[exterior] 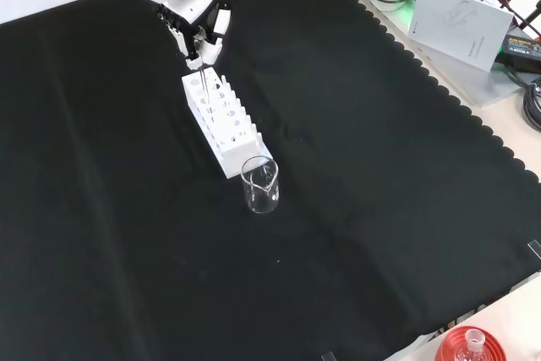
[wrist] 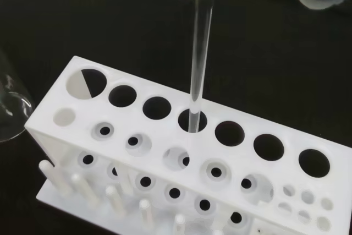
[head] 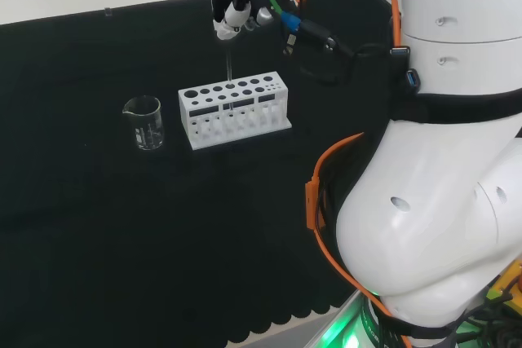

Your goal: Put the glass rod back on the white test tube rack.

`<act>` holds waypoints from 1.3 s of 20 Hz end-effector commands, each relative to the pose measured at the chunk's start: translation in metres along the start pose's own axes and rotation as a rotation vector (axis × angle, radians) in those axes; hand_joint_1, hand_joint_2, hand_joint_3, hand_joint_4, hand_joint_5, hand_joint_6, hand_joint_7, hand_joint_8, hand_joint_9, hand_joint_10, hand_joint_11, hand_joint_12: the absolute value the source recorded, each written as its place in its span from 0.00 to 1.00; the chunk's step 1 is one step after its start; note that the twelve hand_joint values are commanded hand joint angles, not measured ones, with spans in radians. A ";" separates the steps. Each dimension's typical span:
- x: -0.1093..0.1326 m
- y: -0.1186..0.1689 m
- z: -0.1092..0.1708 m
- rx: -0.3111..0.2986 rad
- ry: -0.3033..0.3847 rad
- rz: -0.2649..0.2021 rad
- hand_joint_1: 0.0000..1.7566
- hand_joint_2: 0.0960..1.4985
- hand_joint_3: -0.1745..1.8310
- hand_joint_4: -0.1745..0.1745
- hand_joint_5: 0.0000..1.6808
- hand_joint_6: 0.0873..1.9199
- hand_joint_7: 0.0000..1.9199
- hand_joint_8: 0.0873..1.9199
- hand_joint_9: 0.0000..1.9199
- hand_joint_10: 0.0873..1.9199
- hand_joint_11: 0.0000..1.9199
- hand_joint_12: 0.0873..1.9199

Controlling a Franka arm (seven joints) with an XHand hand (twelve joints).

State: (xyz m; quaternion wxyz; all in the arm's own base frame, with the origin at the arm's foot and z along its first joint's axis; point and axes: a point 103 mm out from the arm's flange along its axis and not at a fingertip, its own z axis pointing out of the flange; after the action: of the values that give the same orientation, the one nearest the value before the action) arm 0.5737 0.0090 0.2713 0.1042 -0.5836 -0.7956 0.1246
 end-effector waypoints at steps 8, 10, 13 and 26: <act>0.000 -0.003 0.007 0.082 0.026 0.010 0.58 0.57 0.00 0.00 0.36 0.45 0.77 0.00 0.90 0.00 0.93 0.15; 0.000 -0.005 0.006 0.076 0.030 0.011 0.58 0.57 0.00 0.00 0.34 0.46 0.76 0.00 0.90 0.00 0.93 0.15; -0.002 -0.007 0.003 0.073 0.040 0.021 0.57 0.56 0.00 0.00 0.27 0.45 0.72 0.00 0.86 0.00 0.92 0.16; -0.008 -0.026 -0.013 0.044 0.051 0.061 0.48 0.55 0.00 0.20 0.20 0.32 0.55 0.00 0.63 0.00 0.58 0.52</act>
State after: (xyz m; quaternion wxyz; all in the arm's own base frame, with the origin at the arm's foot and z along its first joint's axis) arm 0.5615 -0.0001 0.2869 0.1377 -0.6009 -0.7759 0.1339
